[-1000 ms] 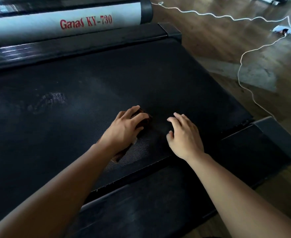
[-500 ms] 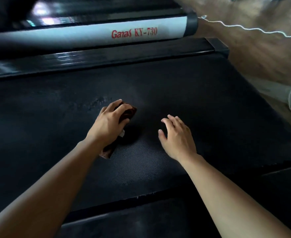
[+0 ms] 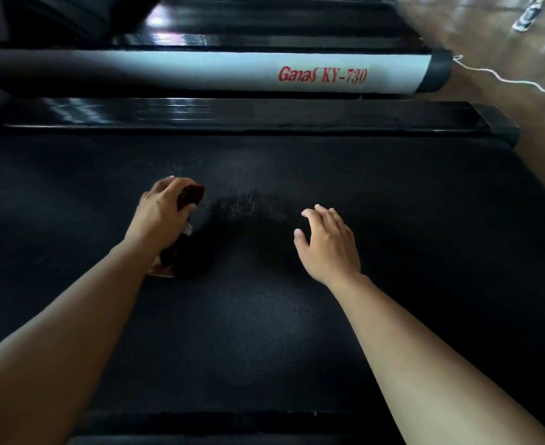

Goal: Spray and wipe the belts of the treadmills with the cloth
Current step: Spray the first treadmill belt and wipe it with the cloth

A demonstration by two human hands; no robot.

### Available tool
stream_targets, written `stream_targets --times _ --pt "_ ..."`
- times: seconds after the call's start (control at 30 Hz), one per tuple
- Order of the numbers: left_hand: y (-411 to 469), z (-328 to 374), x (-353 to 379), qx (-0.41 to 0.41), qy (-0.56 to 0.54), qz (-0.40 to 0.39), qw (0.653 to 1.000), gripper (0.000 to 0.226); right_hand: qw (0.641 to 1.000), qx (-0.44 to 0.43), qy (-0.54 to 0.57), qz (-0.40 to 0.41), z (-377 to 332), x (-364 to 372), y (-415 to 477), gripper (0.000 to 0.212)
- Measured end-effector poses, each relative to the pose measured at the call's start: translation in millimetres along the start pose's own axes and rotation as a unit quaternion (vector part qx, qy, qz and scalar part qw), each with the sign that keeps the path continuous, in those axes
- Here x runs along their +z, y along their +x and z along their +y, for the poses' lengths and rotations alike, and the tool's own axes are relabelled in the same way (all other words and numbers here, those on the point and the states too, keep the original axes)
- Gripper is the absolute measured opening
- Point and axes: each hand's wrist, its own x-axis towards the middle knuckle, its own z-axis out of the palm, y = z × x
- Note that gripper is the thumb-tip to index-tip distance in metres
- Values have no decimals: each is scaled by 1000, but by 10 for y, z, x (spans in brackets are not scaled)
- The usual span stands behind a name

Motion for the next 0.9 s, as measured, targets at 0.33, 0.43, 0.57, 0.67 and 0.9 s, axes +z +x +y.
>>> stream_targets --times 0.33,0.43,0.57,0.67,0.9 --pt "-301 -473 259 -59 70 -66 994 64 999 -15 -25 -17 -301 329 421 47" --pt "-223 -659 248 -70 82 -51 993 61 998 2 -54 -15 -226 366 554 50" --pt "170 -873 202 -87 107 -57 989 56 996 38 -78 -23 -67 458 606 53" --pt "481 -861 245 -107 62 -56 991 56 996 46 -77 -10 -41 555 590 53" --pt "954 -207 738 -40 90 -78 992 58 995 48 -91 3 -22 596 625 52"
